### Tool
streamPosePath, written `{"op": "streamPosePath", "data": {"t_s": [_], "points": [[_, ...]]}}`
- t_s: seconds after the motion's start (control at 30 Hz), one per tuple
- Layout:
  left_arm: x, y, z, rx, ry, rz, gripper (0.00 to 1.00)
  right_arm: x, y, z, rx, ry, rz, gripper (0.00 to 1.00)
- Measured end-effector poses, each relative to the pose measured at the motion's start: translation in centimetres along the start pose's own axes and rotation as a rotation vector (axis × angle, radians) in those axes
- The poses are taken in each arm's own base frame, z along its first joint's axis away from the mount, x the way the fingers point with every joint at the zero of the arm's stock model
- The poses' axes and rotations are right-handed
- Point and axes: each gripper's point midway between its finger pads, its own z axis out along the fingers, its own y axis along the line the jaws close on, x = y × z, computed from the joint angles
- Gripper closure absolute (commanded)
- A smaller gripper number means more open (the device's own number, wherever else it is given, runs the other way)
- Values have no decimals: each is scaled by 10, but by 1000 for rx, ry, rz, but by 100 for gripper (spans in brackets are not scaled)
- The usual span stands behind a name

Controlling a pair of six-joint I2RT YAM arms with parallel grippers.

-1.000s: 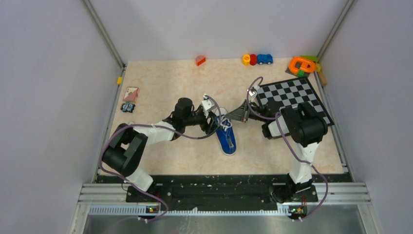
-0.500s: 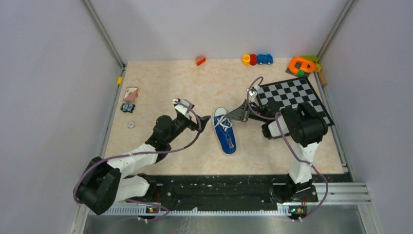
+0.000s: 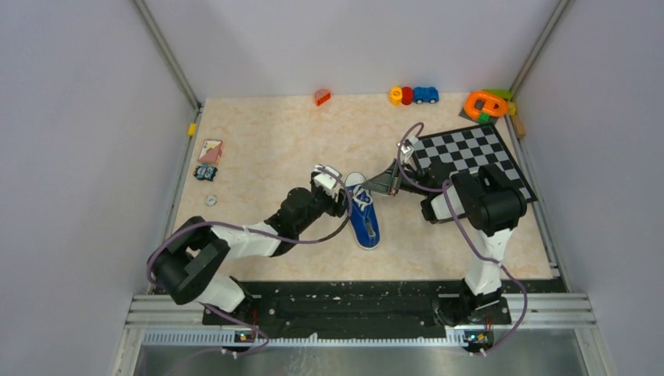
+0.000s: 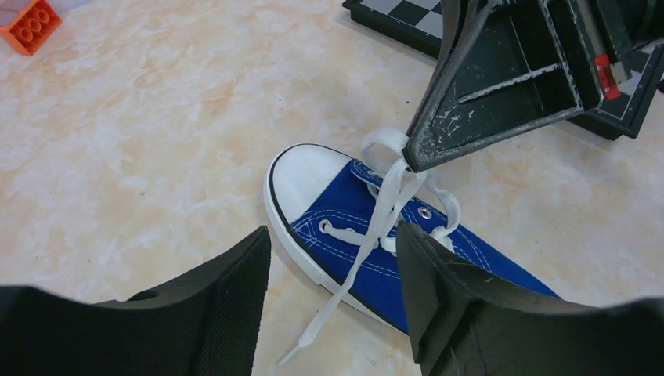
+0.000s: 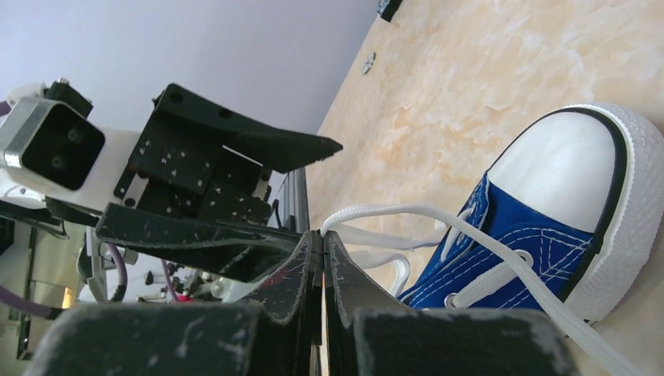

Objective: Tie the shoes

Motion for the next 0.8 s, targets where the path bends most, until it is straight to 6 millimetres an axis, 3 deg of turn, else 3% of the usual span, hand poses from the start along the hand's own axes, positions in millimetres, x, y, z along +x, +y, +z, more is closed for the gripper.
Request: {"op": "streamPosePath", "data": {"t_s": [0.17,0.3,0.8], "points": [[13,-7,13,6,-15,72,40,-1,1,0,0,-6,9,100],[21,-9,19,14,-35,114,49,-3,2,0,-6,-12,11,100],[19,-26,23,63,-78,181,50,-5,7,0,-20,-19,5,100]]}}
